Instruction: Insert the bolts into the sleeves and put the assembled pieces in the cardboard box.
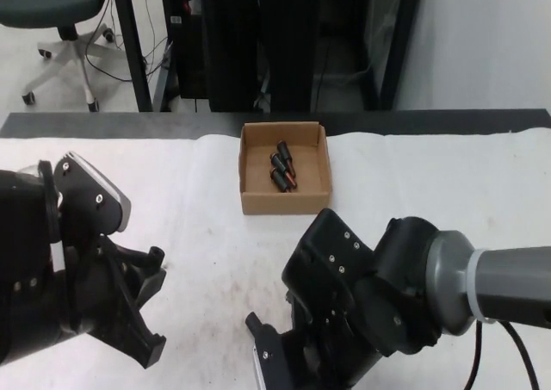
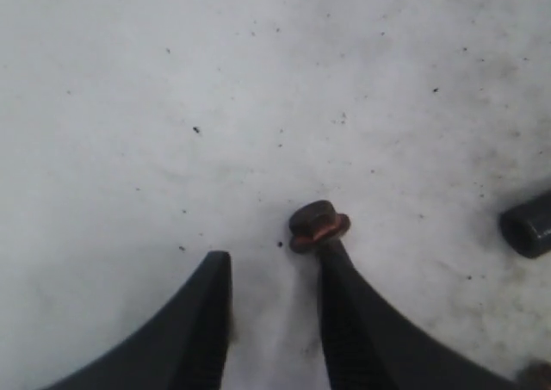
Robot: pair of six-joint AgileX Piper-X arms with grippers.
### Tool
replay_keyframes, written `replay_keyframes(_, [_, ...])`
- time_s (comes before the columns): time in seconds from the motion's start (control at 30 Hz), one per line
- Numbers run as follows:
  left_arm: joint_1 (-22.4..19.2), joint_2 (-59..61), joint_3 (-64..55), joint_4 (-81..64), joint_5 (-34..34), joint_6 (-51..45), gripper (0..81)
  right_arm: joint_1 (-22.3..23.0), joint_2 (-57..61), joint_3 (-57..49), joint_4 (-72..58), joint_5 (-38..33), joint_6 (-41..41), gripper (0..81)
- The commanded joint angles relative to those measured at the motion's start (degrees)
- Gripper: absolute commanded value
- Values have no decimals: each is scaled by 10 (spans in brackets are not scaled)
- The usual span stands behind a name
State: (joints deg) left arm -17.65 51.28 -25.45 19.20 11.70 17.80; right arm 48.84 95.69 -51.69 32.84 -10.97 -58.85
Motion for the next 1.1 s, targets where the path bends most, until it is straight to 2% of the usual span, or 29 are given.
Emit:
replay_keyframes(0.0, [1,-7,-6,8,-6,2,3,-9,-2,0,-15,17,-13,321])
replay_keyframes(0.6, [1,-7,-6,11,-6,-2,3,-17,32,-2,-18,4,-27,315])
replay_keyframes(0.7, [1,-7,-6,11,-6,-2,3,-8,31,-2,-18,-1,-26,207])
replay_keyframes(0.77, [1,-7,-6,11,-6,-2,3,-2,31,-2,-18,4,-21,50])
replay_keyframes(0.8, [1,-7,-6,11,-6,-2,3,0,31,-2,-18,11,-11,6])
replay_keyframes(0.9, [1,-7,-6,11,-6,-2,3,8,31,-2,-22,27,19,8])
replay_keyframes(1.07, [1,-7,-6,11,-6,-2,3,15,20,-17,-20,56,20,8])
